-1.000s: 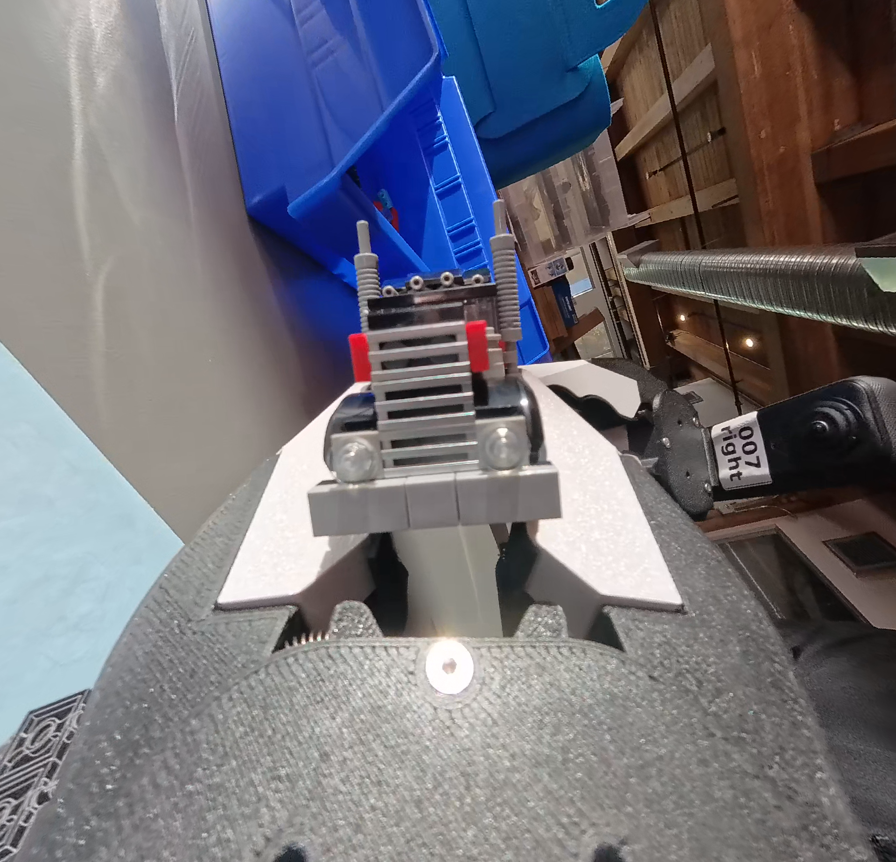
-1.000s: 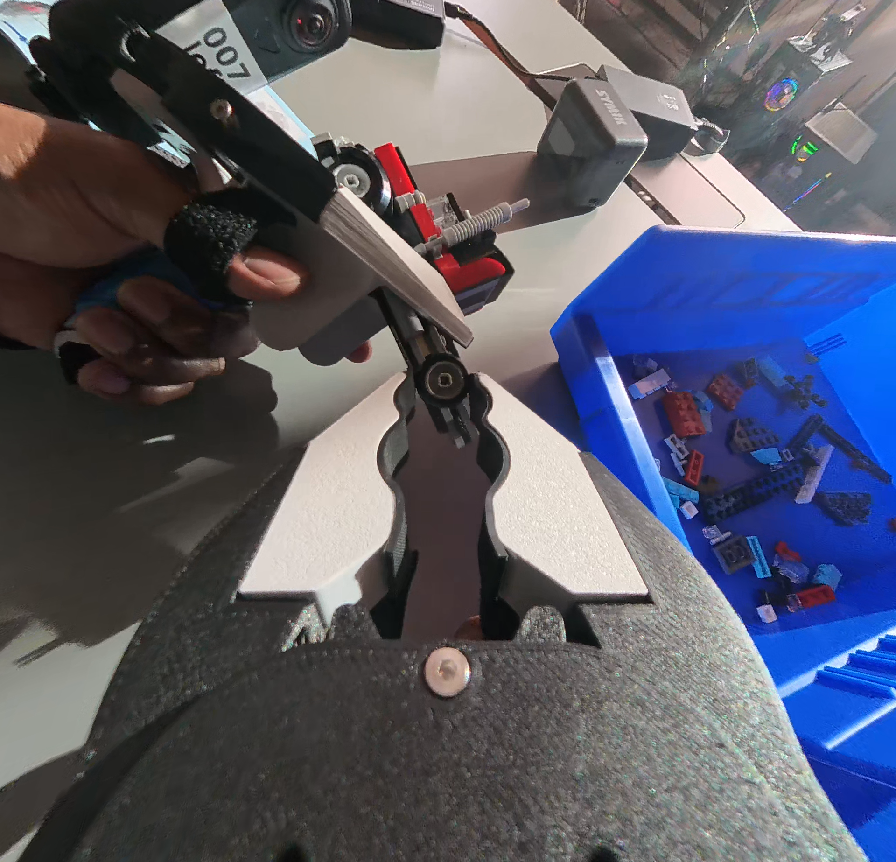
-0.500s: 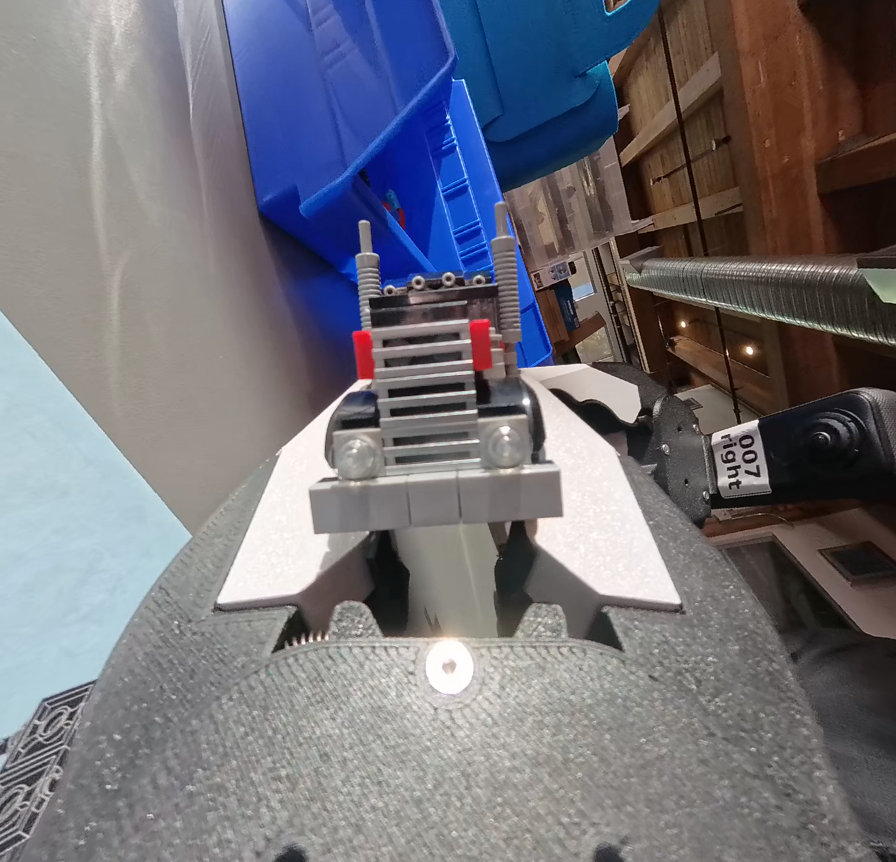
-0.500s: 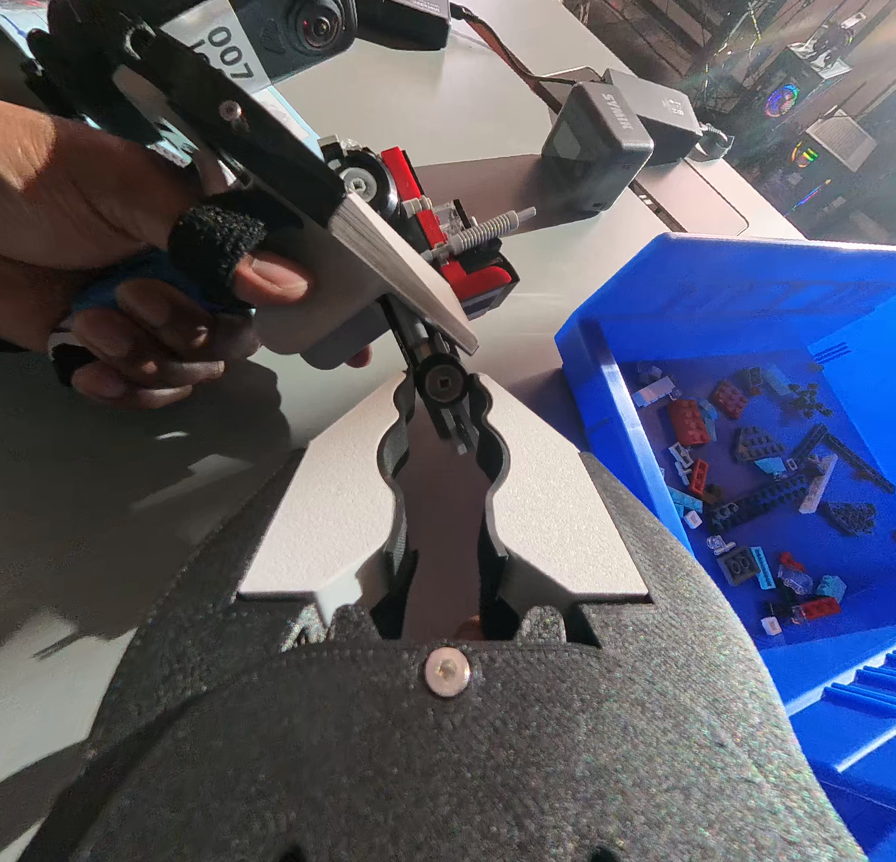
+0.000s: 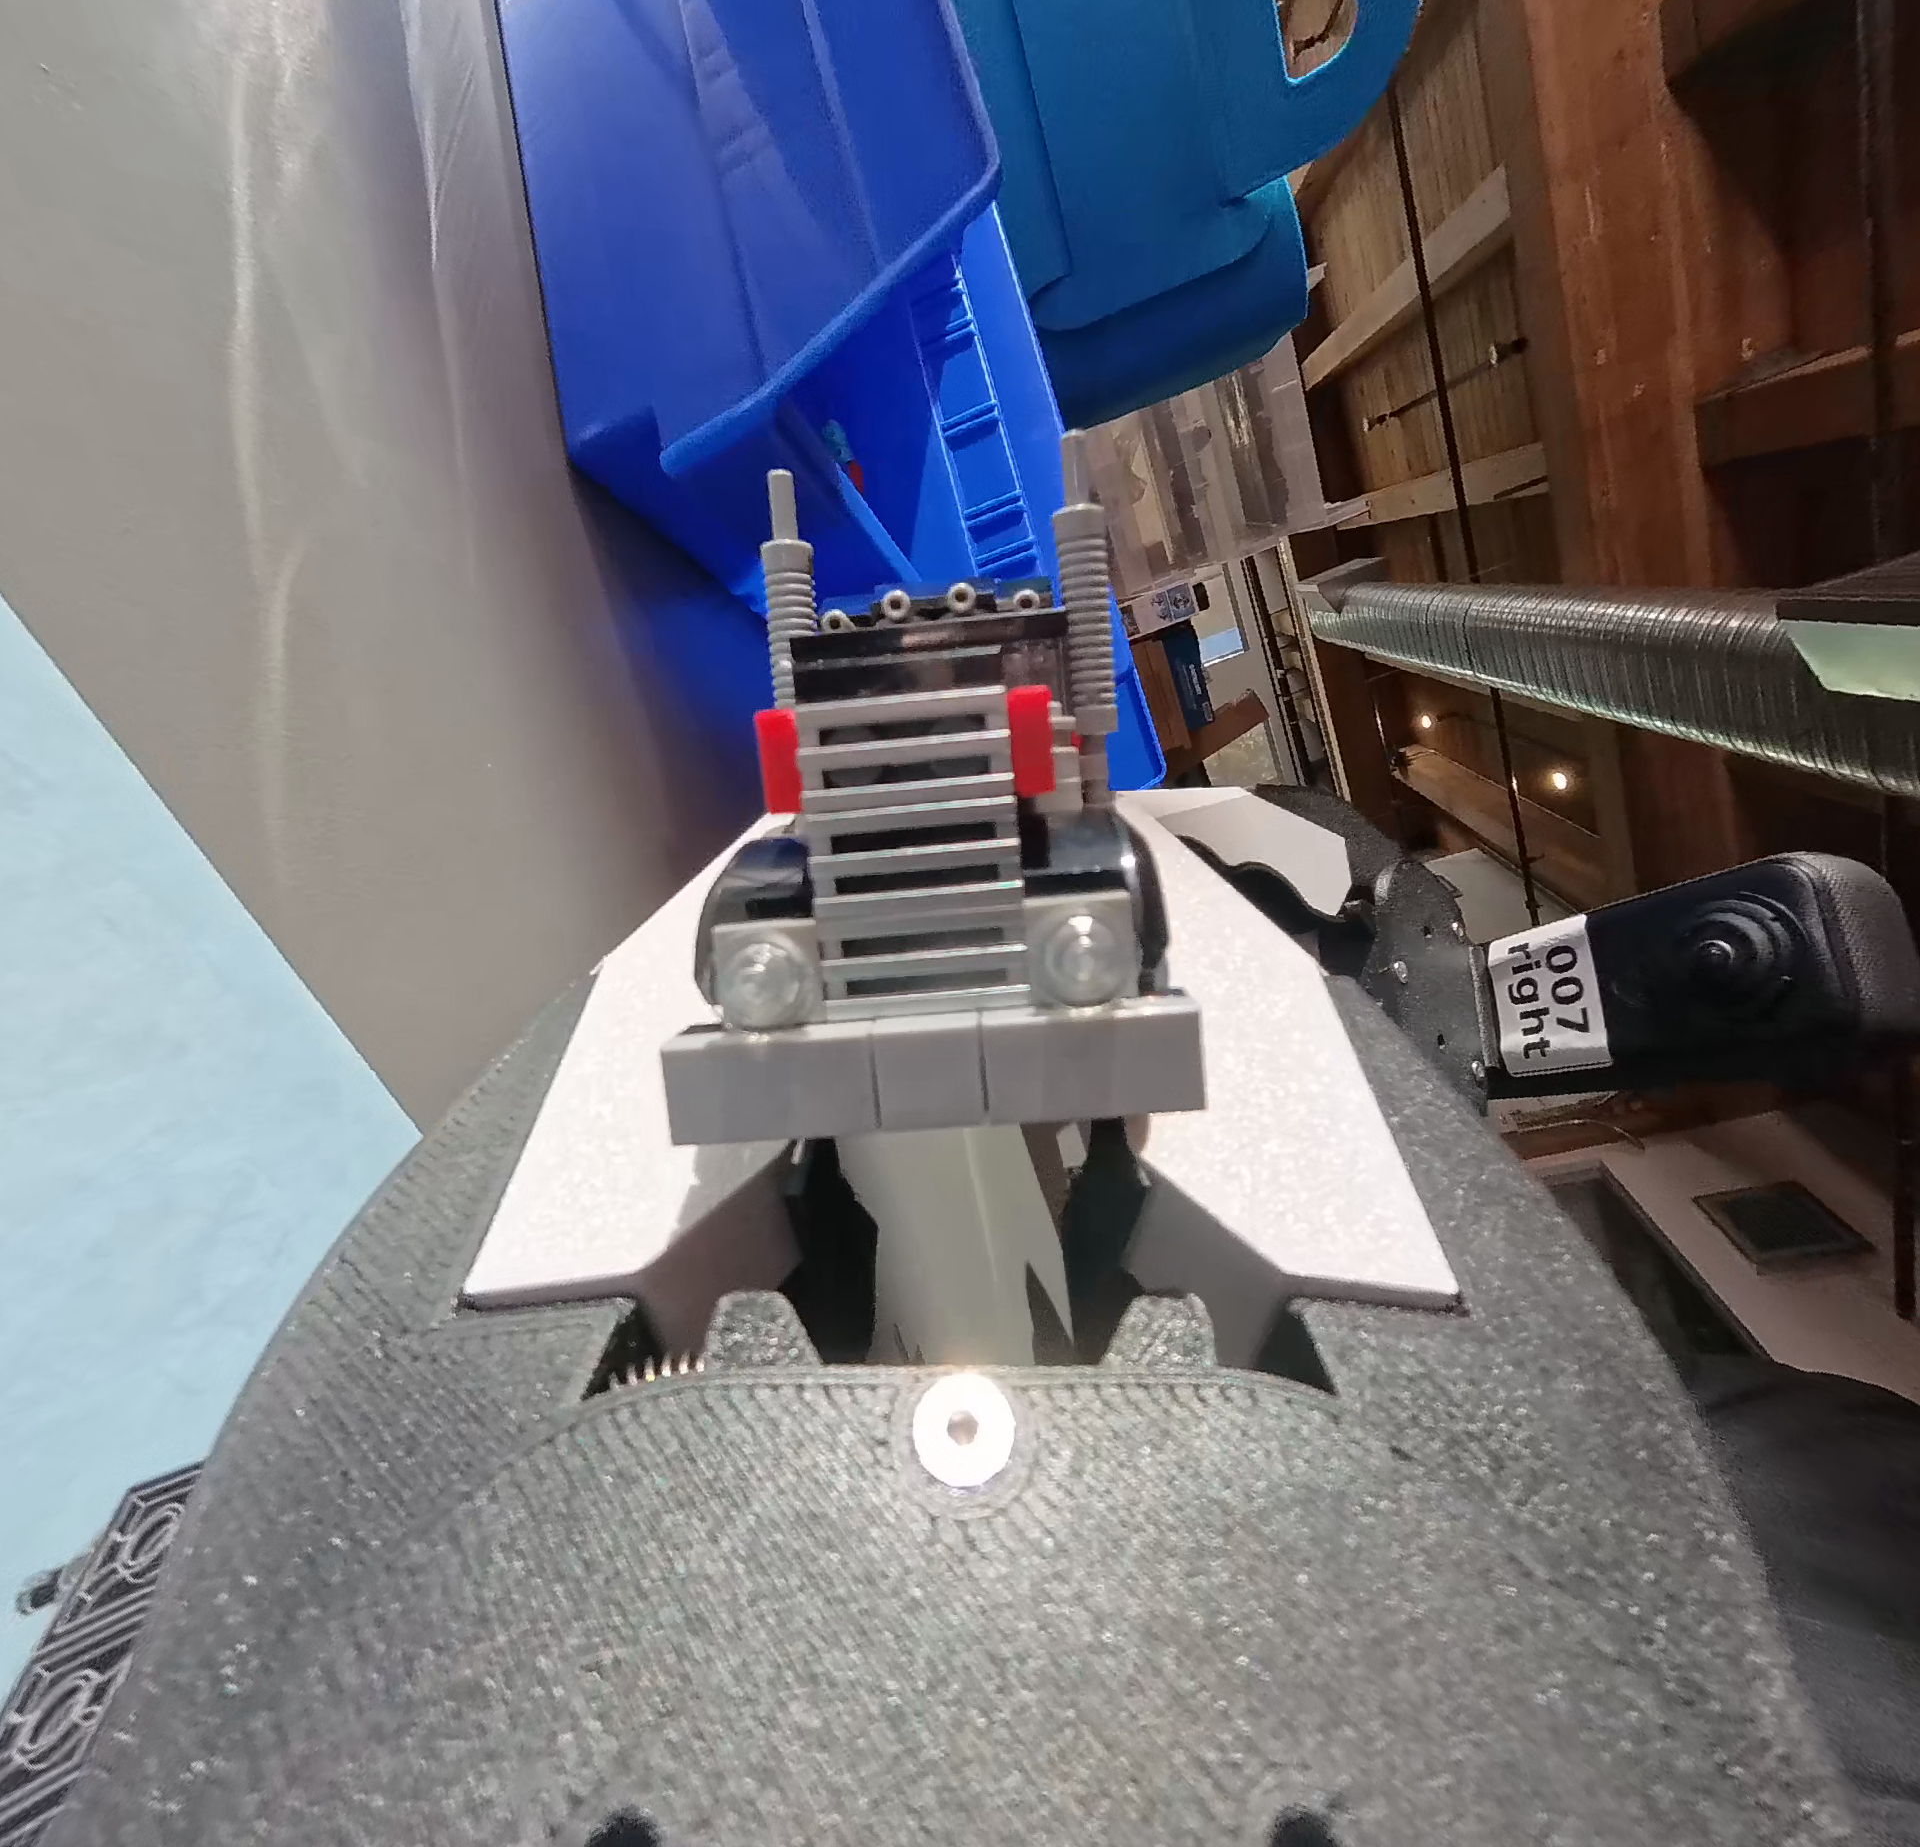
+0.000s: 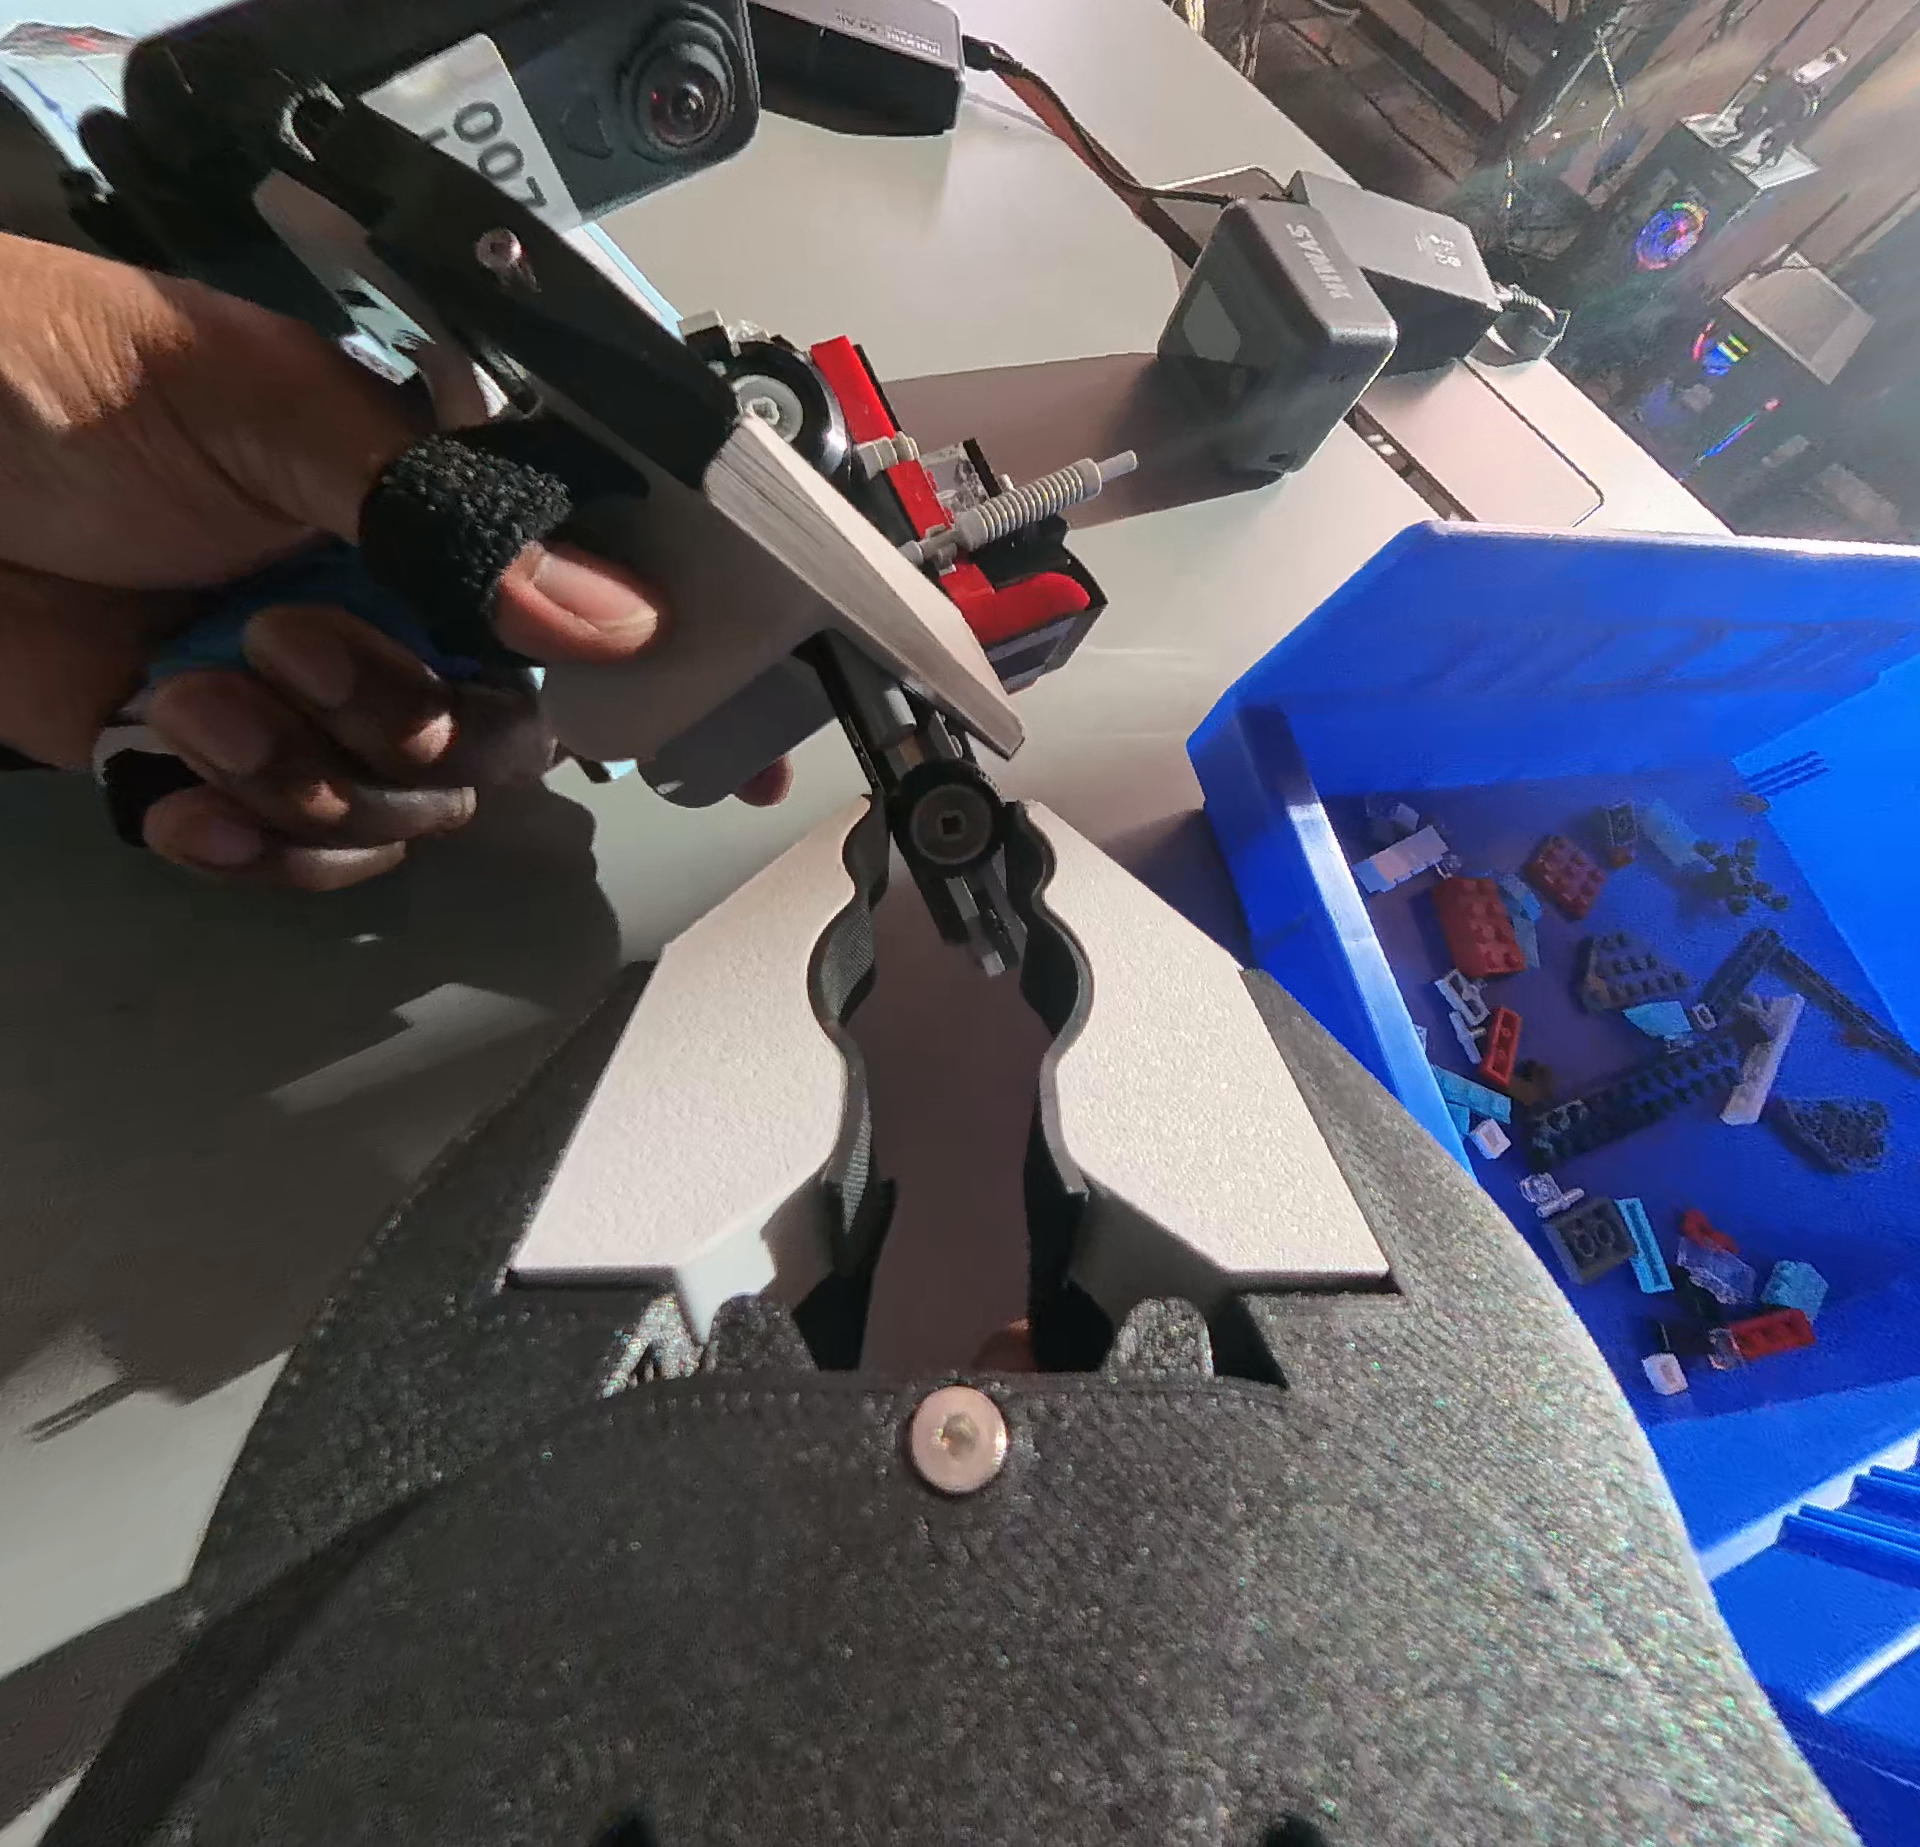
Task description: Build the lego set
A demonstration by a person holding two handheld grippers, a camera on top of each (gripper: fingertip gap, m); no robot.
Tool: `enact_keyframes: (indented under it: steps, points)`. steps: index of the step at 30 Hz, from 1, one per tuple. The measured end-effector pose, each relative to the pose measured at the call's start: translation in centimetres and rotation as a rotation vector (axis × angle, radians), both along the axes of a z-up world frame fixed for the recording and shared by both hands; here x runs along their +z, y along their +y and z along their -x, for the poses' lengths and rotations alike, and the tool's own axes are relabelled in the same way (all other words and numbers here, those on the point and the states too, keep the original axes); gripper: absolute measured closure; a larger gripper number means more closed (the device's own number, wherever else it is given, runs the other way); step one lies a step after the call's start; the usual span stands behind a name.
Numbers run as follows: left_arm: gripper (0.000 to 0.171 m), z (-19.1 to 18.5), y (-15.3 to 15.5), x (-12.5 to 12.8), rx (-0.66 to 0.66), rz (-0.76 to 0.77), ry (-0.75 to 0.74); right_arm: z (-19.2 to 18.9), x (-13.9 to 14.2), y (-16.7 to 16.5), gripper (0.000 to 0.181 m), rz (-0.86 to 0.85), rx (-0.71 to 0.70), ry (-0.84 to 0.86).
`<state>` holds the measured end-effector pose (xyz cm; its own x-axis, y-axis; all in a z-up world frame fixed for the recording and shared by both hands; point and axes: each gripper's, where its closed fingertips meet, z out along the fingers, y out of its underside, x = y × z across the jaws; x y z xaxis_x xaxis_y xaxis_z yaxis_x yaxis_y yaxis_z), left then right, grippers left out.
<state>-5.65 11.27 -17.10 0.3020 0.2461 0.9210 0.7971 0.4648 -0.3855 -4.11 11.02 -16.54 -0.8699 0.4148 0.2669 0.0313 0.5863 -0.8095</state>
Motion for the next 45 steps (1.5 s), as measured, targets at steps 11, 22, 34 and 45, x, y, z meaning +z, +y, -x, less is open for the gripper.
enact_keyframes:
  steps: [11,22,34,45]
  points:
    - [0.117,0.1,0.0,0.2,-0.018,-0.02,0.005,0.5,0.4,-0.2,0.156,0.028,0.011,0.01]
    - [0.113,0.1,-0.2,0.5,-0.036,0.116,0.128,0.8,0.3,-0.1,0.156,-0.007,0.003,0.018]
    - [0.108,0.0,-0.4,0.4,-0.033,0.208,0.194,1.0,-0.2,-0.2,0.156,-0.055,-0.001,0.079]
    - [0.119,0.2,-0.7,0.1,-0.023,0.253,0.2,0.5,-0.6,-0.9,0.156,-0.043,0.035,0.114]
